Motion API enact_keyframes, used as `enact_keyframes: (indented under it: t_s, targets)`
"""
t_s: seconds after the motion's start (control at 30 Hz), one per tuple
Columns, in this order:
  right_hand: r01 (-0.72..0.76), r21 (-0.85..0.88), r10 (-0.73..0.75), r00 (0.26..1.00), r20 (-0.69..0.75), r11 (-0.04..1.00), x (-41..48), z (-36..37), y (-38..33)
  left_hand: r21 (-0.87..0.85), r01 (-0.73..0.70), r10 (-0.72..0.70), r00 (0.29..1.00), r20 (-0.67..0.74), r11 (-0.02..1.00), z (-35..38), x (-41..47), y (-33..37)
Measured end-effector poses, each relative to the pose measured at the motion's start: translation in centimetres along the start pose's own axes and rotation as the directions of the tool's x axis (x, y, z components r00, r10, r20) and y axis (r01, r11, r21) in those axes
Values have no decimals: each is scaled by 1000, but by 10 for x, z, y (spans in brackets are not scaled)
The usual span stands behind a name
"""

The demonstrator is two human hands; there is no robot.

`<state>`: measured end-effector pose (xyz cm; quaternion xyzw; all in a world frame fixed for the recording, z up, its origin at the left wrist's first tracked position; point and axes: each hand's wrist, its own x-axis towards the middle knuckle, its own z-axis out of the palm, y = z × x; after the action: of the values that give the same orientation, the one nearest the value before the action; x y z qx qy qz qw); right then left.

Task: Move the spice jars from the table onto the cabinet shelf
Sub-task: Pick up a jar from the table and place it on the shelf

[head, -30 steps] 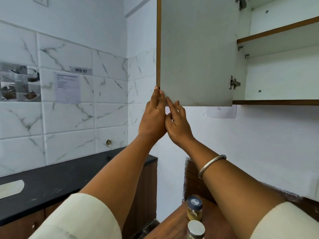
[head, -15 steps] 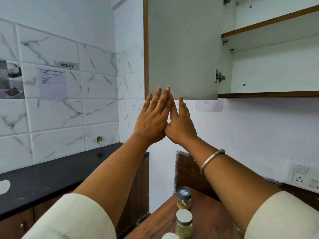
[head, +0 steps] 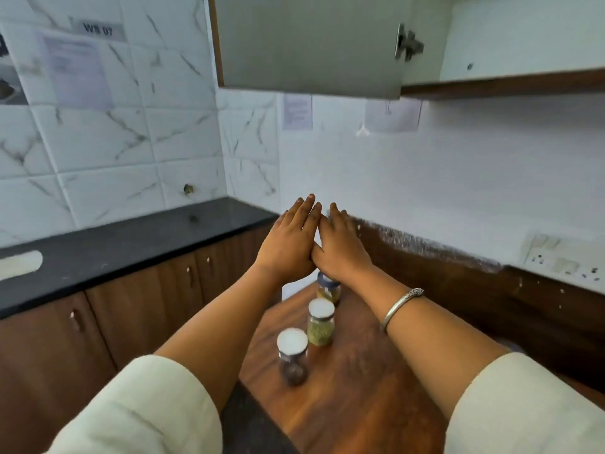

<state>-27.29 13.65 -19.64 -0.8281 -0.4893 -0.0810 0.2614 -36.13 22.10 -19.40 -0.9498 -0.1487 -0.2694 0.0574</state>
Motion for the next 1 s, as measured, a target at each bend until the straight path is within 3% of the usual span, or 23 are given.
enact_keyframes:
  t_s: [0.17, 0.33, 0.47, 0.63, 0.87, 1.0]
  targets:
    - [-40, 77, 25, 981, 190, 996, -48, 76, 35, -47, 85, -74, 976, 204, 995, 59, -63, 9]
    - [-151, 110, 107, 937, 332, 982, -84, 143, 58, -118, 267, -201, 895, 398, 956, 108, -118, 7]
    - [-213, 111, 149, 897, 415, 971, -94, 178, 71, -194, 405, -279, 839, 467, 893, 148, -139, -2]
    - [-297, 133, 203, 857, 474, 946, -85, 221, 80, -191, 498, -302, 742, 598, 846, 189, -151, -18]
    - [-441, 201, 302, 820, 487, 875, -68, 264, 92, -237, 573, -326, 706, 629, 784, 237, -137, -39]
    - [-503, 204, 349, 788, 508, 840, -62, 280, 98, -260, 653, -342, 645, 683, 711, 256, -130, -46]
